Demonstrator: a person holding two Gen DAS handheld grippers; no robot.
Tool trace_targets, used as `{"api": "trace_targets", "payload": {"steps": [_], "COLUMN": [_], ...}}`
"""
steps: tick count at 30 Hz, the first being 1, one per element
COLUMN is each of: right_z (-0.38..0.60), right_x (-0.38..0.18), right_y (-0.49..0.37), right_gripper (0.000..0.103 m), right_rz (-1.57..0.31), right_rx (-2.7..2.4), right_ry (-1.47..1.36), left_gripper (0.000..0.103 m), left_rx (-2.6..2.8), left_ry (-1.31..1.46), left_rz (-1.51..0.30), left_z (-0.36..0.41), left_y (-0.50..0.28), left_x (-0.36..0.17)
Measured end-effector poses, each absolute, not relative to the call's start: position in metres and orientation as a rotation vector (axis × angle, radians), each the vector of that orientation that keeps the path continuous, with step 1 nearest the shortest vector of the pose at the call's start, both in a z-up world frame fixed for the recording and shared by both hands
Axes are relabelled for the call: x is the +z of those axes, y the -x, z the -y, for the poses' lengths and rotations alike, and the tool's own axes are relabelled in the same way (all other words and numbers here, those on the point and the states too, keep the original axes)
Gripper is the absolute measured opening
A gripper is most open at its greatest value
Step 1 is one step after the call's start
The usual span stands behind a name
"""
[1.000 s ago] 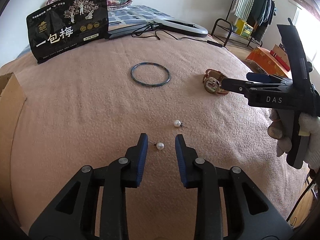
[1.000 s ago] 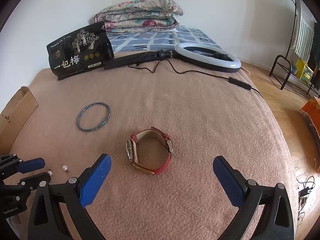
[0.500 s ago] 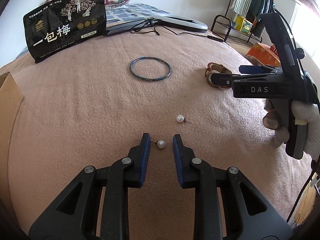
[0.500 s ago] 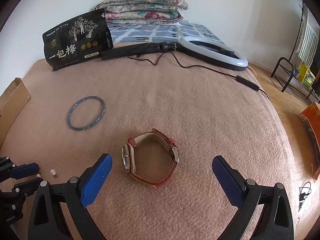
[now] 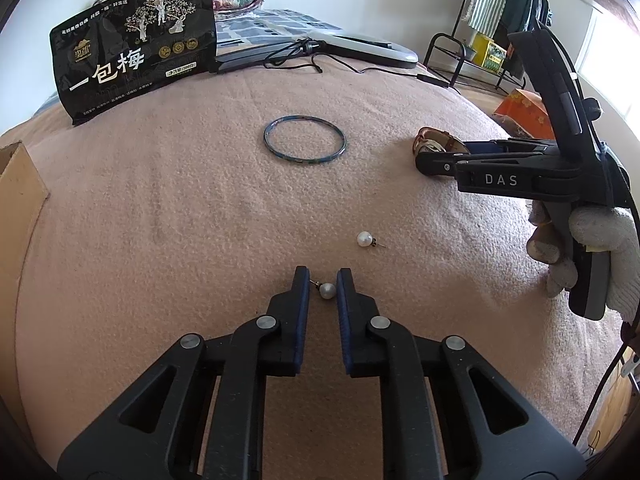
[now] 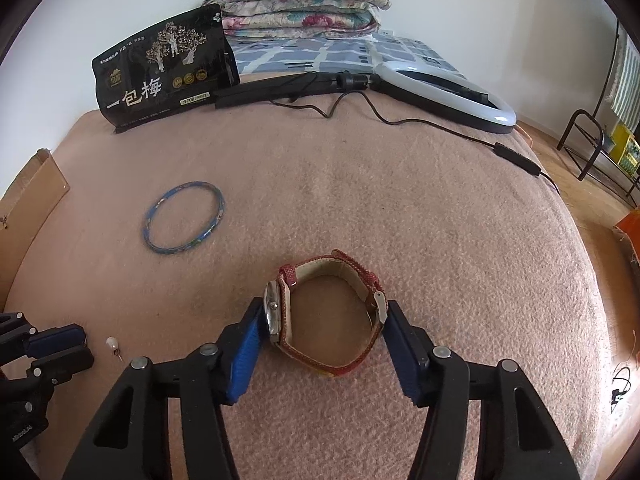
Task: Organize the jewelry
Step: 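Close the left tool on the pearl earring while the right tool grips the watch, then carry the pearl earring with the left tool while the right tool carries the watch to the box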
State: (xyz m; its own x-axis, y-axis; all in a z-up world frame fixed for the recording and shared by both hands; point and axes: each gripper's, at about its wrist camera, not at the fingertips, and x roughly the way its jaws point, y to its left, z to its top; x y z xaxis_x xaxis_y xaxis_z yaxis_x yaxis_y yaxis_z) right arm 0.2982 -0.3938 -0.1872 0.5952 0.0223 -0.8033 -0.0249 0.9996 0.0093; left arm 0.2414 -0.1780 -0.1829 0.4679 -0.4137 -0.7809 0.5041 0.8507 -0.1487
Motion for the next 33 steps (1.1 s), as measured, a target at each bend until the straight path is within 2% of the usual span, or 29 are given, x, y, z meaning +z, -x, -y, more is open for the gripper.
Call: {"api": "trace_targets", "payload": {"steps": [20, 22, 33], "right_z": [0.395, 0.394, 0.387], "right_x": [-0.186, -0.184, -0.166], "right_y": [-0.293, -0.291, -0.281], "right_gripper": [0.06, 0.06, 0.06], "right_rz": [-0.923, -0.918, -0.88], "right_rx": [0.034, 0.035, 0.048], "right_ry": [-0.017, -0.013, -0.011], "left_gripper": [0.014, 0.009, 0.008], "left_rx": [-0.562, -0.564, -0.563], "left_ry": [-0.162, -0.157, -0.122], "left_rz": [-0.9, -0.898, -0.87], "left_z": [0.181, 0.18, 0.17], "left_y": [-0.237, -0.237, -0.231], "left_x": [-0.186, -0.185, -0.171]}}
